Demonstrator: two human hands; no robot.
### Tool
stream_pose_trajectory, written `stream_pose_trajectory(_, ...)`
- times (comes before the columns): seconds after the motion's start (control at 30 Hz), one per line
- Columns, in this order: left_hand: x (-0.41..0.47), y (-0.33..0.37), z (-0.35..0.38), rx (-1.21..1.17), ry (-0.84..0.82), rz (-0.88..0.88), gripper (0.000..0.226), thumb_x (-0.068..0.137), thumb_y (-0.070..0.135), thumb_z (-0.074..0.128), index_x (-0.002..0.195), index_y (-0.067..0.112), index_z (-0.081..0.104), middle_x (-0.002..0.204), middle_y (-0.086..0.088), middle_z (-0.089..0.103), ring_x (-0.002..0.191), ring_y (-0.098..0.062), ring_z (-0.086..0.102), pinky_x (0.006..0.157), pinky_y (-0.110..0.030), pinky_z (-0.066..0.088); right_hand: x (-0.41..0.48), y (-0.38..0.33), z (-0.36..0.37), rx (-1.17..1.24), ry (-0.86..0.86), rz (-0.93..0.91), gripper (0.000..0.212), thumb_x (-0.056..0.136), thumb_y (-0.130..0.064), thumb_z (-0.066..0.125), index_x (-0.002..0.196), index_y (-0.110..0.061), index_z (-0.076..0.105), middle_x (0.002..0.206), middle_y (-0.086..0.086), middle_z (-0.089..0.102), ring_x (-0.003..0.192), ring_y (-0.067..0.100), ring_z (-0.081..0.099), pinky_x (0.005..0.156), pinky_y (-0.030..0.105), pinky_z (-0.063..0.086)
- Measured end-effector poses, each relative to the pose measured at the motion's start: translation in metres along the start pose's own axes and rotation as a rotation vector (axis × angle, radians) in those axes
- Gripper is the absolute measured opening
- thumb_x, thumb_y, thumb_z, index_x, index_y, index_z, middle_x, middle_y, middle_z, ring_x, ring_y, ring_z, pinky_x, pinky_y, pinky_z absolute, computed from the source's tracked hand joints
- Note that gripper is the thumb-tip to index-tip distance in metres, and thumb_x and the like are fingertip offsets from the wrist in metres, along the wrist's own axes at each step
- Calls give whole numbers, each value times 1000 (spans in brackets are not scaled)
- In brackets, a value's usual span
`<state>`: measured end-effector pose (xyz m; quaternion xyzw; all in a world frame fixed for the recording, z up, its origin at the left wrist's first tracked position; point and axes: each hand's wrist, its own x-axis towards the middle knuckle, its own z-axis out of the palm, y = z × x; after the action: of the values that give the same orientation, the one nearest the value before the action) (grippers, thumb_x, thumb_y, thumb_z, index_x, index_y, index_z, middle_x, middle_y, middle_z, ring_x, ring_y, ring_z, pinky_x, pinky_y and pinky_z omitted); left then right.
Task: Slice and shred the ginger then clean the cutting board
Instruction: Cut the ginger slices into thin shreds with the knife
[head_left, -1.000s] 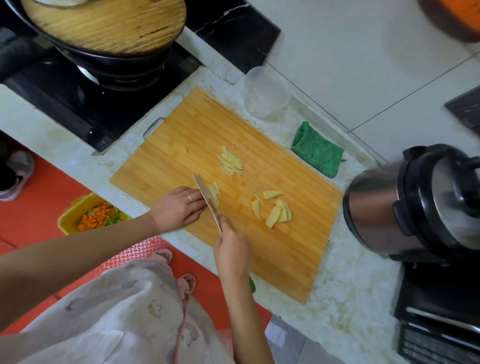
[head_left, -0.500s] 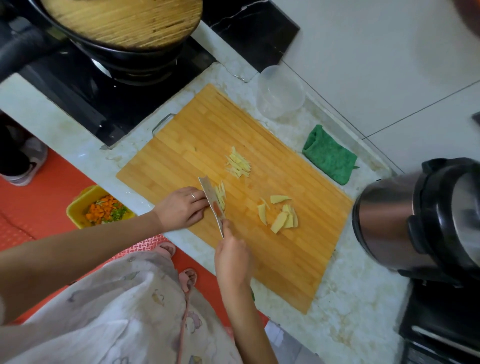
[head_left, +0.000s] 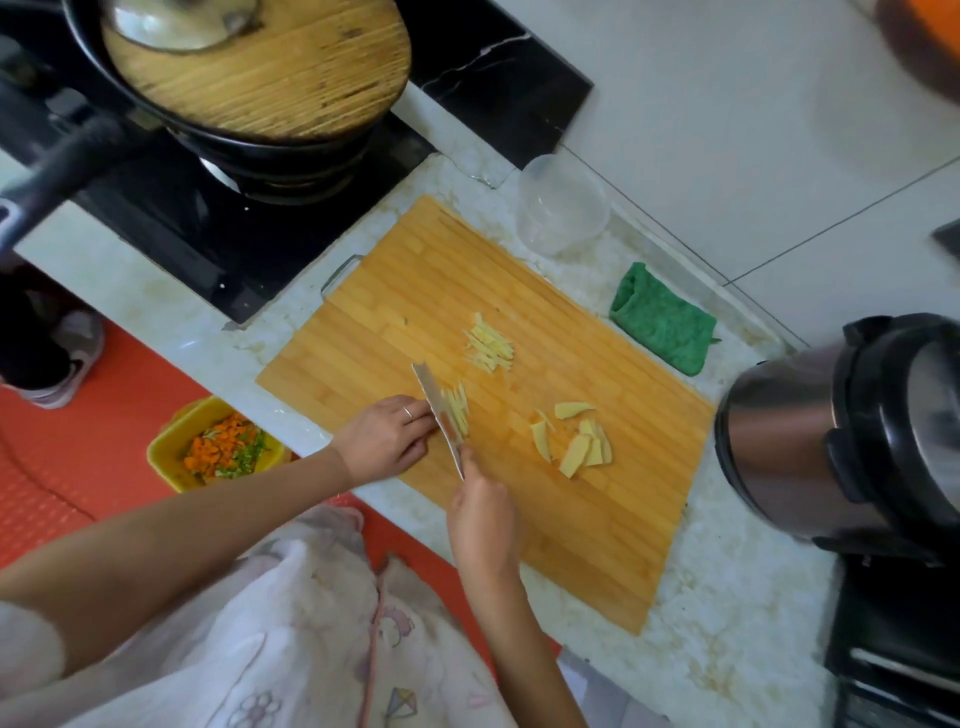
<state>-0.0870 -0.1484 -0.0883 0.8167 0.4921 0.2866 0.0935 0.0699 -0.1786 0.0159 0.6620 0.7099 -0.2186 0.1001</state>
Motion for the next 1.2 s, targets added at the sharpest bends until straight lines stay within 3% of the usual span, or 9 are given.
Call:
stream_pose_trajectory(0.33, -1, -1, 2, -31, -22, 7, 25, 87, 16, 49, 95, 3, 69, 92, -9, 65, 80, -27, 59, 78, -35, 51, 12, -16, 10, 1, 70, 36, 54, 100, -8, 36, 150, -26, 25, 112, 4, 66, 93, 20, 64, 59, 25, 32)
stream_pose_trajectory(0.57, -1, -1, 0, -47, -24, -15, 23, 96, 22, 40, 105, 11, 59, 96, -9, 65, 85, -28, 60, 77, -35, 51, -4, -1, 3, 57, 68, -44, 51, 97, -6, 38, 145, -22, 35, 114, 7, 66, 96, 24, 64, 62, 26, 31)
stream_pose_trajectory(0.7, 0, 2, 0, -44, -45, -14, 31, 97, 22, 42, 99, 4, 67, 94, -11, 66, 83, -29, 62, 79, -33, 48, 1, 7, 2, -1, 172, -41, 56, 70, -5, 76, 122, -19, 63, 77, 1, 71, 61, 14, 66, 48, 20, 26)
stream_pose_trajectory(0.73, 0, 3, 0, -46, -48, -12, 29, 95, 20, 46, 97, 2, 69, 94, -11, 66, 82, -29, 62, 79, -32, 47, 2, 9, 4, -1, 167, -54, 56, 71, -5, 76, 123, -19, 62, 78, 1, 71, 62, 13, 67, 48, 19, 26)
stream_pose_trajectory(0.83, 1, 2, 2, -43, -33, 1, 24, 91, 17, 54, 99, 1, 70, 98, -12, 67, 85, -27, 61, 81, -31, 47, 11, 7, 5, 108, 28, -93, 53, 96, -4, 41, 145, -22, 33, 113, 8, 67, 97, 24, 65, 64, 29, 38)
stream_pose_trajectory(0.9, 2, 1, 3, -41, -20, 15, 24, 90, 17, 55, 100, 1, 71, 100, -12, 67, 86, -27, 61, 82, -32, 47, 25, 7, 5, 65, 47, -81, 51, 98, -7, 38, 146, -24, 30, 114, 9, 66, 103, 25, 63, 73, 33, 45)
stream_pose_trajectory(0.97, 2, 2, 3, -37, 0, 27, 24, 90, 16, 56, 100, 0, 70, 100, -13, 67, 88, -27, 59, 83, -31, 47, 27, 4, 0, 61, 51, -66, 51, 98, -7, 38, 146, -24, 31, 114, 9, 66, 104, 25, 63, 77, 33, 45)
stream_pose_trajectory(1.07, 1, 2, 4, -27, 12, 31, 23, 89, 15, 56, 97, 0, 70, 95, -13, 68, 86, -27, 58, 82, -32, 47, 12, 7, 2, 88, 14, -71, 53, 98, -6, 37, 147, -23, 28, 112, 9, 66, 101, 24, 63, 67, 29, 37)
stream_pose_trajectory(1.2, 2, -1, 6, -50, 14, 10, 23, 89, 14, 55, 93, -2, 71, 89, -13, 67, 84, -26, 58, 81, -32, 47, 1, 7, 7, 43, 161, -23, 54, 89, -7, 53, 140, -24, 45, 87, 5, 72, 81, 20, 69, 57, 25, 30)
